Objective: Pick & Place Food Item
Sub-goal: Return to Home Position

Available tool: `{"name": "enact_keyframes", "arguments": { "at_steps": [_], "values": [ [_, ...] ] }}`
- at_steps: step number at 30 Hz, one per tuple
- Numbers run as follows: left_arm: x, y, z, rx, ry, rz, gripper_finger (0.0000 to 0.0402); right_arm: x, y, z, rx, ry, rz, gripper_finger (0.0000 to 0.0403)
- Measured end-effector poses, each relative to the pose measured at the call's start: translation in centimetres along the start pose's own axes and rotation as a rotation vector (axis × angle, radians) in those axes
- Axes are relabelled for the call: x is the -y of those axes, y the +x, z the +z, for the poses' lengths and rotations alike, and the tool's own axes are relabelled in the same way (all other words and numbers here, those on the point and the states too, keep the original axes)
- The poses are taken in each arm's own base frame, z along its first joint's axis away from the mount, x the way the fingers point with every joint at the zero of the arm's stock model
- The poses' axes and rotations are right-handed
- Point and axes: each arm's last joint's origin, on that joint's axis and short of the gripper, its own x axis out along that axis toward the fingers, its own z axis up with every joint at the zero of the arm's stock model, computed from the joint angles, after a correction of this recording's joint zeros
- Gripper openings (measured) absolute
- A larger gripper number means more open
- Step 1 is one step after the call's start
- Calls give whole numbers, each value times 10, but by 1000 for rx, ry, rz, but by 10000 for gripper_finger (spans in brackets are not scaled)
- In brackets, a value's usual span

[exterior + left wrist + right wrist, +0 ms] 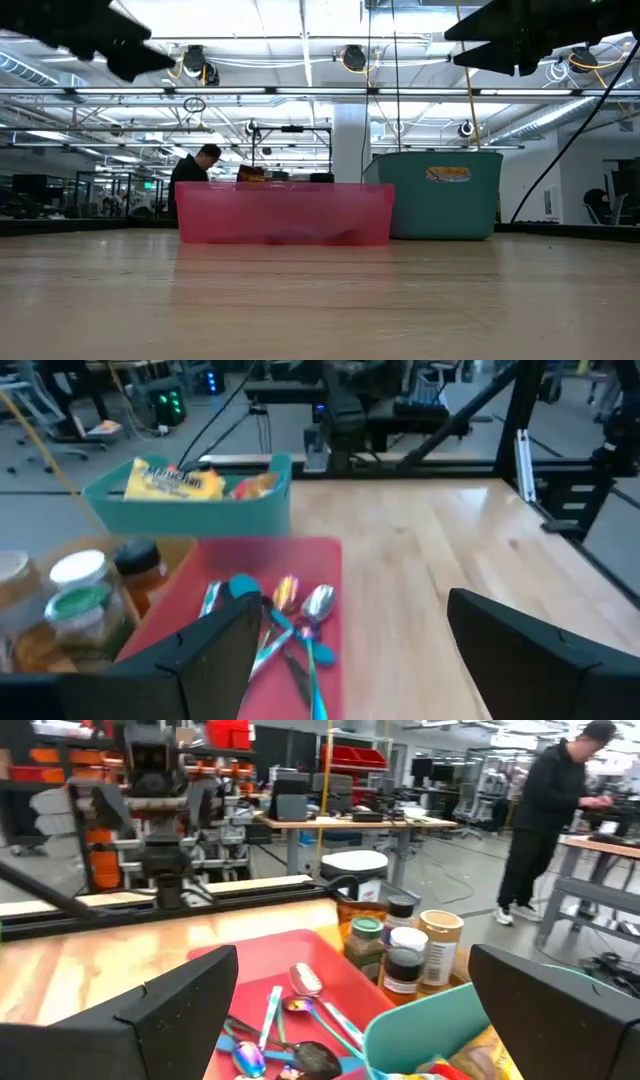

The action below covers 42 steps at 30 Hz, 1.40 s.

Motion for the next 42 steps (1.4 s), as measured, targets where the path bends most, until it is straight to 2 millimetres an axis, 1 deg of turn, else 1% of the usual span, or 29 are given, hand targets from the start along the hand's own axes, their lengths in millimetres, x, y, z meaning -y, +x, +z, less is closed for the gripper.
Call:
{"name": "enact_keyframes", "arguments": {
  "at_steps": [2,5,9,12,14,17,20,23,24,25,26,27,29,32,33,36,40,42],
  "values": [
    [-2,-6,-10,21,9,17,322,3,-3,3,7,-20,5,391],
    [-5,-17,-17,46,27,64,324,10,-12,9,18,-61,24,391],
    [-9,-33,-17,109,30,102,328,31,-28,20,44,-54,43,391],
    [-9,-37,-22,146,24,87,326,46,-37,23,67,-21,145,391],
    [-9,-35,-30,147,23,84,323,54,-40,18,89,-7,194,391],
    [-9,-32,-40,153,13,85,322,60,-40,-1,84,-14,225,391],
    [-9,-30,-49,147,6,89,326,63,-39,-26,77,-11,256,391],
    [-9,-29,-50,146,9,92,328,64,-36,-55,103,1,305,391],
    [-10,-29,-49,159,6,103,327,64,-36,-54,139,16,326,391],
    [-10,-29,-48,170,-2,120,325,66,-37,-47,210,54,348,391],
    [-11,-29,-48,174,-10,135,324,67,-38,-44,245,80,368,391],
    [-12,-29,-48,171,-18,149,322,68,-38,-44,246,93,384,391],
    [-13,-29,-49,163,-19,164,319,67,-36,-50,191,82,437,391],
    [-13,-28,-52,152,-32,168,321,68,-37,-46,235,81,490,391],
    [-13,-25,-56,151,-39,154,323,69,-37,-44,252,82,485,391],
    [-10,-15,-72,143,-48,108,328,70,-36,-48,220,62,465,391],
    [-10,-14,-66,236,-59,89,325,70,-35,-48,219,59,443,391],
    [-10,-14,-65,248,-61,91,322,70,-35,-49,211,55,447,391]
  ]
}}
